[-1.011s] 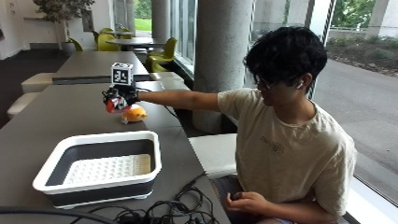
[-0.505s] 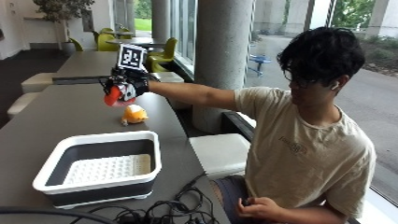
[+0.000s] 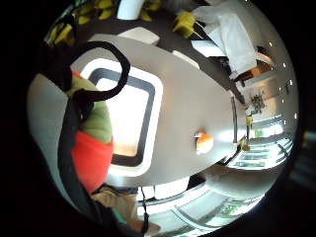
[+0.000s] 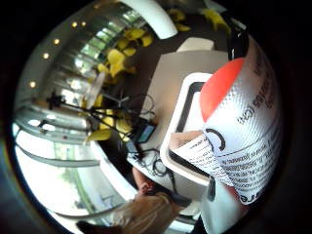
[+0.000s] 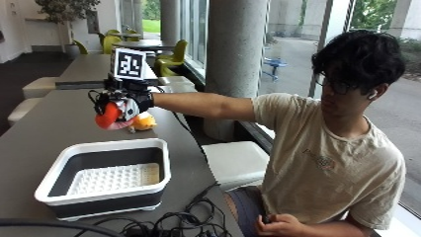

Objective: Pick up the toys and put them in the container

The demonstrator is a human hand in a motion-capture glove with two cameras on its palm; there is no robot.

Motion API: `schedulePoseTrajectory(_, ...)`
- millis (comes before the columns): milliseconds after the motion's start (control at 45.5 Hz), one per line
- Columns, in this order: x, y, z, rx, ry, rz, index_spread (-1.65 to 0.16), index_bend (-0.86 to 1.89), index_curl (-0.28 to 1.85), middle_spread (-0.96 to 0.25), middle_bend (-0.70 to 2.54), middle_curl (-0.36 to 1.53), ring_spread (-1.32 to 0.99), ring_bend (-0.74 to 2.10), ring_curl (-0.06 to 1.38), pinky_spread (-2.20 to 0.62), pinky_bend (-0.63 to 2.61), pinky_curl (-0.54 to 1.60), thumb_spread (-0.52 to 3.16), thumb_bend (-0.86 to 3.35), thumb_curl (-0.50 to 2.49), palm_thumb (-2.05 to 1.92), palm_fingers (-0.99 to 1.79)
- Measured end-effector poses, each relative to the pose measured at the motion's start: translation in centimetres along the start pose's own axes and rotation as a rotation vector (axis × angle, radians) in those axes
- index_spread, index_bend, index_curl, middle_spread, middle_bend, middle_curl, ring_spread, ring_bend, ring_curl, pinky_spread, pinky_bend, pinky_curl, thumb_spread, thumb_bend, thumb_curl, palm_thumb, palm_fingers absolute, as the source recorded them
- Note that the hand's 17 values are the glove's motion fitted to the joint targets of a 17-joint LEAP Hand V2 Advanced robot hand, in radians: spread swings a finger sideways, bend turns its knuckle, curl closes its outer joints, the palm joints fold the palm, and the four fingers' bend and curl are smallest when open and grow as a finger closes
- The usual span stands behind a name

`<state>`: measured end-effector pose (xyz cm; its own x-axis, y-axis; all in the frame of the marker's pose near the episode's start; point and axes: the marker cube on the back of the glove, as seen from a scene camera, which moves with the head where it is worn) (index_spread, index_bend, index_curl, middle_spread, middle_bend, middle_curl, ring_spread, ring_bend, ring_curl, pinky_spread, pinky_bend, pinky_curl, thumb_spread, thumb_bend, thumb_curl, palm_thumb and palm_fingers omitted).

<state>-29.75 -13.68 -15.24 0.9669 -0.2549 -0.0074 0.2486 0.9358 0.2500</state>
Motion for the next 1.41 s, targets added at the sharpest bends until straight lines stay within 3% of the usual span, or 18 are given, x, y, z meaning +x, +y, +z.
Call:
schedulePoseTrajectory(198, -0.5, 0.3, 0.7, -0.074, 0.003, 0.065, -0.4, 0.34, 0.61, -0.42, 0.55, 0.69, -0.57, 0.89, 0.67, -0.41, 1.05, 0.51, 0.8, 0.11, 0.99, 0.71, 0.59)
schedulePoseTrajectory(330, -0.6, 0.3, 1.1, -0.144, -0.071, 0.0, -0.37, 0.21, 0.63, -0.38, 0.46, 0.7, -0.53, 0.87, 0.69, -0.38, 1.13, 0.53, 0.89, 0.1, 0.98, 0.68, 0.35)
schedulePoseTrajectory(418, 0.4, 0.9, 1.3, -0.201, -0.036, 0.035, -0.36, 0.15, 0.61, -0.34, 0.45, 0.7, -0.5, 0.84, 0.67, -0.34, 1.1, 0.51, 1.0, 0.08, 0.96, 0.61, 0.29)
schedulePoseTrajectory(483, 0.7, 1.2, 1.6, -0.237, -0.005, 0.041, -0.35, 0.17, 0.61, -0.29, 0.37, 0.68, -0.45, 0.75, 0.66, -0.28, 1.08, 0.51, 1.09, 0.04, 0.91, 0.53, 0.08)
schedulePoseTrajectory(615, 0.8, 1.5, 2.0, -0.259, 0.009, 0.013, -0.32, 0.07, 0.54, -0.23, 0.33, 0.65, -0.36, 0.68, 0.63, -0.2, 1.14, 0.5, 1.2, 0.01, 0.82, 0.46, -0.09)
schedulePoseTrajectory(681, 1.3, 1.8, 1.9, -0.244, 0.043, 0.032, -0.3, 0.08, 0.5, -0.16, 0.23, 0.6, -0.27, 0.5, 0.58, -0.15, 1.19, 0.5, 1.24, -0.03, 0.77, 0.39, -0.27)
schedulePoseTrajectory(923, 0.3, 2.4, 1.8, -0.133, -0.084, 0.229, -0.28, 0.1, 0.4, -0.06, 0.08, 0.47, -0.11, 0.22, 0.48, -0.06, 1.11, 0.46, 1.28, -0.07, 0.56, 0.03, -0.32)
schedulePoseTrajectory(1121, 2.3, 2.3, 2.3, -0.15, -0.003, 0.054, -0.28, 0.11, 0.35, -0.04, 0.08, 0.37, -0.06, 0.16, 0.44, -0.04, 1.04, 0.42, 1.28, -0.04, 0.46, -0.03, -0.28)
schedulePoseTrajectory(1407, 4.1, 2.5, 2.9, -0.149, -0.008, 0.031, -0.27, 0.12, 0.31, -0.04, 0.09, 0.28, -0.03, 0.15, 0.39, -0.03, 1.01, 0.4, 1.28, -0.05, 0.36, -0.07, -0.27)
